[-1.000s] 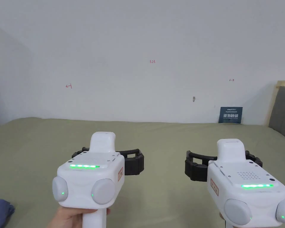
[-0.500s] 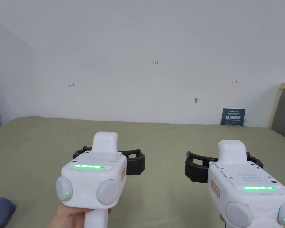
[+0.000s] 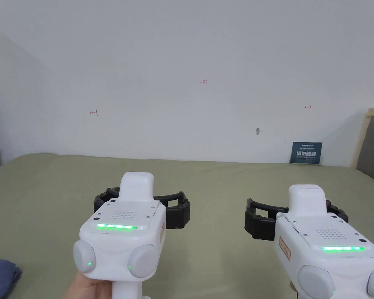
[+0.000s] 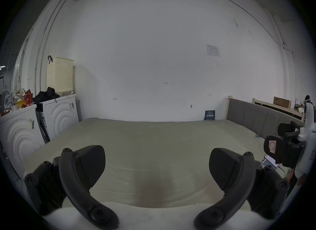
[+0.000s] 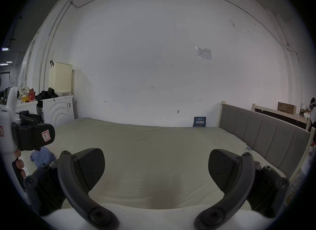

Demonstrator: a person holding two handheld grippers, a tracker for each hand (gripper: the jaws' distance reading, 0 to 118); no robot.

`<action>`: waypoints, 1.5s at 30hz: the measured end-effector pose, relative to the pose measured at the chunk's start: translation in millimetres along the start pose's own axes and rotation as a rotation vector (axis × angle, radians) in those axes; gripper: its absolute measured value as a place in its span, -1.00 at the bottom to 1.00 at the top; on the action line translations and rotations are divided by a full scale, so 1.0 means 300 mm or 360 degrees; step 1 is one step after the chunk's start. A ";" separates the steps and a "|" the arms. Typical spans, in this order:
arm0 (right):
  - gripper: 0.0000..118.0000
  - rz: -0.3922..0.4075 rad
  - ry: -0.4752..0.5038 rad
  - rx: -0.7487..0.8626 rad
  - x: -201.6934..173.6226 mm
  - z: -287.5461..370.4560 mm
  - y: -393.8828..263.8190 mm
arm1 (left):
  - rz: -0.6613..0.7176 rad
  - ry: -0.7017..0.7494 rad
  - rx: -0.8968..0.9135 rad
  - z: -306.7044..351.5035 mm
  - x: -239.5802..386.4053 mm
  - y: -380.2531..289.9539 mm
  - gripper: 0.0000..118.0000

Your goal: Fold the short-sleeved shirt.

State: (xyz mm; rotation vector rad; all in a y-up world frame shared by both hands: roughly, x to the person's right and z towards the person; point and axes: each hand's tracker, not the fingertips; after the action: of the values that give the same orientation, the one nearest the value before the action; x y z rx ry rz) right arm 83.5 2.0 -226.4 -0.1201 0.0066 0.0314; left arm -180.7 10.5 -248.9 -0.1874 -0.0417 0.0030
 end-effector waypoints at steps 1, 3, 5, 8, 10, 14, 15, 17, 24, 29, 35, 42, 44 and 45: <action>1.00 -0.0003 -0.0003 -0.0001 0.001 -0.001 0.000 | -0.0005 0.0001 -0.0003 0.000 0.000 0.001 1.00; 1.00 -0.0010 -0.0001 0.0002 0.002 -0.001 -0.001 | -0.0001 -0.0019 -0.0018 0.001 -0.004 0.004 1.00; 1.00 -0.0006 -0.0004 0.0009 0.002 0.000 0.000 | 0.0001 -0.0017 -0.0019 0.002 -0.006 0.005 1.00; 1.00 -0.0008 -0.0008 0.0023 0.001 0.002 0.002 | -0.0003 -0.0008 -0.0009 0.006 -0.011 0.007 1.00; 1.00 -0.0009 -0.0004 0.0020 0.000 0.002 0.002 | -0.0001 -0.0012 -0.0003 0.010 -0.014 0.008 1.00; 1.00 -0.0015 -0.0002 0.0021 -0.004 0.000 0.003 | 0.0002 -0.0014 -0.0024 0.014 -0.015 0.014 1.00; 1.00 -0.0016 0.0001 0.0022 -0.005 0.000 0.003 | 0.0002 -0.0013 -0.0019 0.014 -0.014 0.014 1.00; 1.00 -0.0016 0.0002 0.0023 -0.007 0.001 0.005 | -0.0001 0.0001 -0.0022 0.011 -0.015 0.016 1.00; 1.00 -0.0012 0.0007 0.0028 -0.007 -0.004 0.014 | 0.0010 -0.0007 -0.0022 0.011 -0.019 0.016 1.00; 1.00 -0.0016 0.0010 0.0029 -0.008 -0.004 0.015 | -0.0003 -0.0014 -0.0033 0.008 -0.014 0.014 1.00; 1.00 -0.0025 0.0019 0.0019 -0.009 -0.006 0.011 | -0.0012 -0.0026 -0.0039 0.006 -0.013 0.009 1.00; 1.00 -0.0028 0.0028 0.0023 -0.010 -0.005 0.016 | -0.0024 -0.0070 -0.0099 0.006 -0.009 0.015 1.00; 1.00 -0.0023 0.0031 0.0017 -0.012 -0.006 0.016 | -0.0018 -0.0082 -0.0127 0.001 -0.011 0.015 1.00; 1.00 -0.0022 0.0032 0.0019 -0.011 -0.006 0.015 | -0.0023 -0.0069 -0.0161 -0.006 -0.010 0.017 1.00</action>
State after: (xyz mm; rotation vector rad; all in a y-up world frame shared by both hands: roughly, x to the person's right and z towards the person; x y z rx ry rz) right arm 79.9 6.3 -228.7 -0.1085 0.0263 0.0161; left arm -183.7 15.2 -251.9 -0.2880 -0.0867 -0.0092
